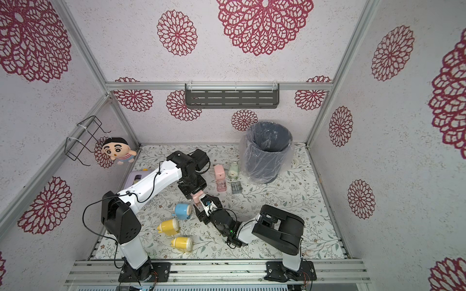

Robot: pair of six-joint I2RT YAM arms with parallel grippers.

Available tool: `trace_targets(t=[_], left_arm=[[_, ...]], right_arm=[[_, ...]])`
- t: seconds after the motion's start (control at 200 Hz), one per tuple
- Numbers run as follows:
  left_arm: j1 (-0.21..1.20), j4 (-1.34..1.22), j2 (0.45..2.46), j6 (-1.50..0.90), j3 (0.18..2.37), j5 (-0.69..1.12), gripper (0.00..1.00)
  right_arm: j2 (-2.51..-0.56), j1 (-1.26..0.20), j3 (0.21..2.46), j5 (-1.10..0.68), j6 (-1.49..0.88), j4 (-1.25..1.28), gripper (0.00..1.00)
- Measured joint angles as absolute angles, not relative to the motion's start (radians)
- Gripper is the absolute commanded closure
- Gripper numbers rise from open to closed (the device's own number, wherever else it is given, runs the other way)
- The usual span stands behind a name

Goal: Take out the pencil sharpener tray and clean the shavings
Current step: Open the container of the pencil sharpener.

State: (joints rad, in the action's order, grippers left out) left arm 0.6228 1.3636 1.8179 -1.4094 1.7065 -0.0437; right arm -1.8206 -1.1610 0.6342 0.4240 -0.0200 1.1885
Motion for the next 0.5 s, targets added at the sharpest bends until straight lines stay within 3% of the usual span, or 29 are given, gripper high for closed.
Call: trace_targets(t=[0.23,0.5], left_arm=[[0.623,1.364,1.818,-1.407,1.707,-0.044,0.75],[0.623,1.364,1.818,-1.407,1.705,-0.044,0.75]], right_arm=[[-1.827,-1.158,0.639,0.423,-0.027,1.172,0.35],[-1.831,-1.157,0.642,0.419,-0.028,1.167,0.32]])
